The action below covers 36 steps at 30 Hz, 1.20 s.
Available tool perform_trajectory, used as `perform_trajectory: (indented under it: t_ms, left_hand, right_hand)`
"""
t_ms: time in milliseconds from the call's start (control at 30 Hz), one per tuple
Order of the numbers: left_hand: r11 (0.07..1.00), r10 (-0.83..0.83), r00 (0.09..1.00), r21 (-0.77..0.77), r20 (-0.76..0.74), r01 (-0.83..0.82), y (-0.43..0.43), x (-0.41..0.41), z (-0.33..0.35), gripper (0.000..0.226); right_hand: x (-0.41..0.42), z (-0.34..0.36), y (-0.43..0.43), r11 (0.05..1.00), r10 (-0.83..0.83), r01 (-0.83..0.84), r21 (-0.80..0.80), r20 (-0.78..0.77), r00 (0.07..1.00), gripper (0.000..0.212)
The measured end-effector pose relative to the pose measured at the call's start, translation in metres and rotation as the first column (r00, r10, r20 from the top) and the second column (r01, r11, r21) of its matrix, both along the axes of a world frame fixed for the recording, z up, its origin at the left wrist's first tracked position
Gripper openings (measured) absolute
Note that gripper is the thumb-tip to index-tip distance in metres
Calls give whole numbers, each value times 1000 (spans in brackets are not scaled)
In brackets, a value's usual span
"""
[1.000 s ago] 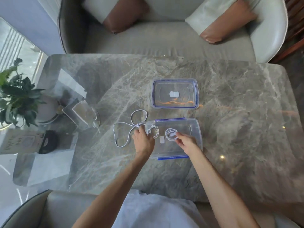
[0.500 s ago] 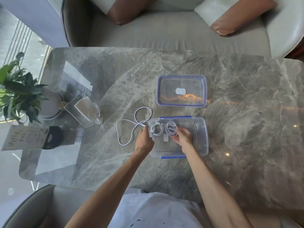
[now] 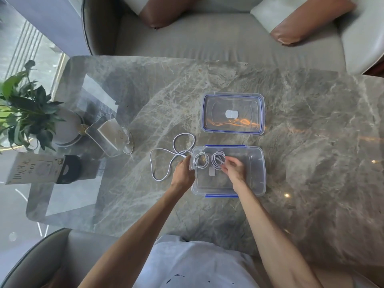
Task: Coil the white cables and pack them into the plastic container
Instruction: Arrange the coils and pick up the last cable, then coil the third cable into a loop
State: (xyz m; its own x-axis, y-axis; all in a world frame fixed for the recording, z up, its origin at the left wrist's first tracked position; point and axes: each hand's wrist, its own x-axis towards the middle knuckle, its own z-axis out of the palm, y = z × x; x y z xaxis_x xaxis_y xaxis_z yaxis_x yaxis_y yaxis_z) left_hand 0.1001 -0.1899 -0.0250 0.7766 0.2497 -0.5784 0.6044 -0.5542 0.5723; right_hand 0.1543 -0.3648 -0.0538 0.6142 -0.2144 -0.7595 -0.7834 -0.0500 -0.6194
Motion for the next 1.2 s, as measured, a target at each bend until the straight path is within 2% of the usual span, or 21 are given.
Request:
perform_trajectory:
  t_ms: [133,267,333,367,433,500,567,633,700,800,833,867,900,933,1000,1067,1100,1167,1200]
  left_hand:
    - [1000,12,1000,-27,6,-12,0,-2,-2,61]
    - [999,13,1000,-39,8,-13,0,-3,-3,58]
    - [999,28,999,-37,41,-27,1,-3,0,50]
    - [999,44,997,-19,71,-43,4,-4,1,42]
    - [995,58,988,70,144,-69,13,-10,1,28]
    - [981,5,986,190,164,-37,31,-18,-5,23]
    - [938,-128,991,331,48,105,53,-28,-16,27]
    - [845,-275,949,434,-152,314,73,-39,-26,35]
    - [746,-380,889,485,-255,457,90,-49,-29,38]
    - [614,-516,814,547,-268,570,113,-58,-29,44]
    - [610,-543,806,548,-237,572,120,-59,-27,45]
    - [649,-550,818,529,-170,547,126,-59,-22,45]
    - [726,-530,845,475,-75,497,133,-58,-13,45]
    - [807,-495,868,385,26,448,141,-56,-2,45]
    - [917,-391,889,185,236,354,156,-54,30,41]
    - [952,-301,860,75,412,297,170,-52,69,41]
    - [955,-281,822,61,494,290,174,-51,88,39]
    - [969,-214,751,41,624,243,179,-42,123,30]
    - [982,-144,729,6,669,188,180,-33,139,26]
  right_hand:
    - [-5,-2,-11,992,-31,33,-124,16,999,27]
    - [-1,3,-8,988,-143,152,41,-172,975,33]
    - [0,7,-4,995,-91,98,33,-181,979,35]
    - [0,10,-2,998,-22,14,-56,-156,988,34]
    - [-3,21,0,943,100,-116,-311,-65,993,31]
    - [-8,40,11,876,171,-91,-475,129,977,27]
    - [-13,58,32,851,306,-85,-519,357,882,23]
    - [-20,67,61,799,551,-290,-526,449,703,20]
    - [-26,68,94,631,775,-546,-551,405,486,25]
    - [-36,55,136,274,961,-769,-578,203,189,45]
    - [-40,50,147,165,985,-809,-564,129,112,51]
    - [-43,47,156,77,997,-832,-549,67,48,55]
    - [-45,47,165,25,999,-845,-534,38,5,57]
    - [-45,50,172,14,999,-849,-528,51,-15,55]
    - [-39,71,185,104,987,-836,-538,162,19,42]
    - [-29,107,187,226,954,-800,-556,291,68,32]
    - [-23,130,184,242,945,-780,-577,322,55,28]
    - [-7,175,172,170,966,-731,-661,260,-11,16]
    - [1,197,164,139,976,-743,-654,216,-8,11]
